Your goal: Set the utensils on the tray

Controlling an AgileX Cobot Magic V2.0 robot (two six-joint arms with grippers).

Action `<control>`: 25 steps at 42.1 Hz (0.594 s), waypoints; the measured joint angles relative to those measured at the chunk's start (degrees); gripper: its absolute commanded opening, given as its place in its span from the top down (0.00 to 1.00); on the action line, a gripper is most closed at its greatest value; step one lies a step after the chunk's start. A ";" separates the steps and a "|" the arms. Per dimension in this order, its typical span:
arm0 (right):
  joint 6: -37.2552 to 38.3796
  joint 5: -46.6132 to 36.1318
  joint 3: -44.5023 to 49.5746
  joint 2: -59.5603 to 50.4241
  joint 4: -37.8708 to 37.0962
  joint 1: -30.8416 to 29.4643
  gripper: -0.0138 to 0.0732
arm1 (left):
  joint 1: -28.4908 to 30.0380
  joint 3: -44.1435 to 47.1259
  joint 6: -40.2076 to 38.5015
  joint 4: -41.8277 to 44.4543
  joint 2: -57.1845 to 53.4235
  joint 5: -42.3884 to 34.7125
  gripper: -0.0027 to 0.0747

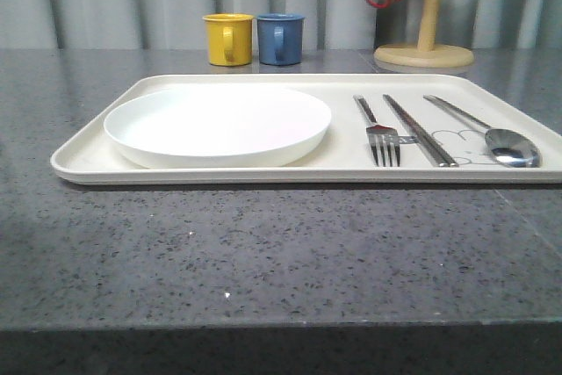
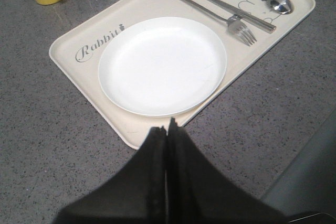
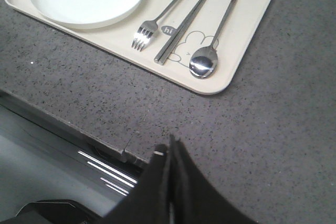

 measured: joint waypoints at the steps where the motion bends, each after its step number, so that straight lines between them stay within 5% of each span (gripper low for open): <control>1: 0.00 0.00 0.00 0.00 0.00 0.00 0.98 | 0.00 0.00 0.00 0.00 0.00 0.00 0.99; 18: 0.00 0.00 0.00 0.00 0.00 0.00 0.98 | 0.13 0.00 0.00 0.00 -0.38 0.00 0.99; 25: 0.00 0.00 0.00 0.00 0.00 0.00 0.98 | 7.72 2.29 0.00 0.23 -3.57 -3.94 0.99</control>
